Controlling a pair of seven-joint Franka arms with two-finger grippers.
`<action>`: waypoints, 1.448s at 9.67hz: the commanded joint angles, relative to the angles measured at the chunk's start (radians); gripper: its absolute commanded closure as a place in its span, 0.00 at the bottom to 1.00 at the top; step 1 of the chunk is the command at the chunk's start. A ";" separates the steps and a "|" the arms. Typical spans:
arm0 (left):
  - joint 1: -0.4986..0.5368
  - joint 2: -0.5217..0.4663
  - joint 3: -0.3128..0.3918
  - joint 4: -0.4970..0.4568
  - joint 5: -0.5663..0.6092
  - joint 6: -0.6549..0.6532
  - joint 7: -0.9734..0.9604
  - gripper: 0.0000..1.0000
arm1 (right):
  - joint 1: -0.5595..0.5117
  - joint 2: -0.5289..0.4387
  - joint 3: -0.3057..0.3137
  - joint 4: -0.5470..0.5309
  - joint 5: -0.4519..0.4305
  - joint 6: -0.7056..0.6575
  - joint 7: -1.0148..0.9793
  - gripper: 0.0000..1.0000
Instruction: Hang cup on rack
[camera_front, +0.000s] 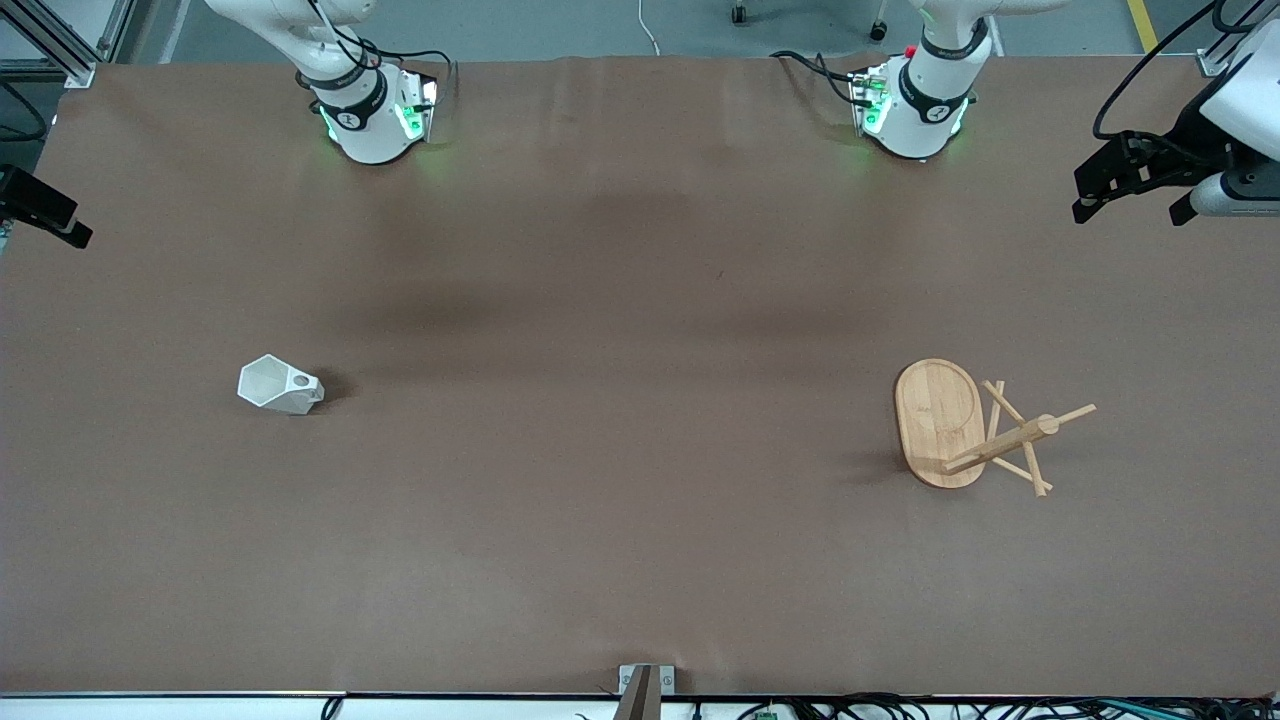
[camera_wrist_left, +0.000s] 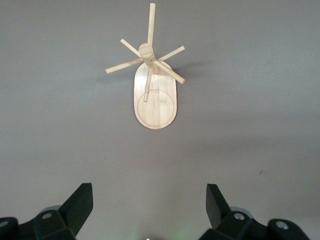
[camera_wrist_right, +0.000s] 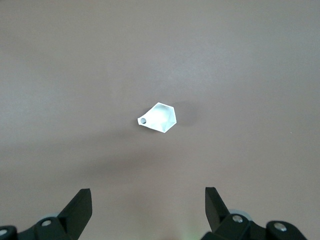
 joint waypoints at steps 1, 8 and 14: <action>0.002 0.024 -0.001 0.000 0.008 -0.007 0.003 0.00 | -0.016 0.001 0.016 0.013 -0.016 -0.014 -0.003 0.00; 0.002 0.038 -0.001 -0.008 0.006 -0.012 0.009 0.00 | -0.010 0.001 0.019 -0.061 -0.021 -0.022 -0.010 0.00; 0.002 0.033 -0.006 -0.048 -0.005 0.023 0.014 0.00 | -0.085 0.084 0.014 -0.515 -0.016 0.555 -0.140 0.00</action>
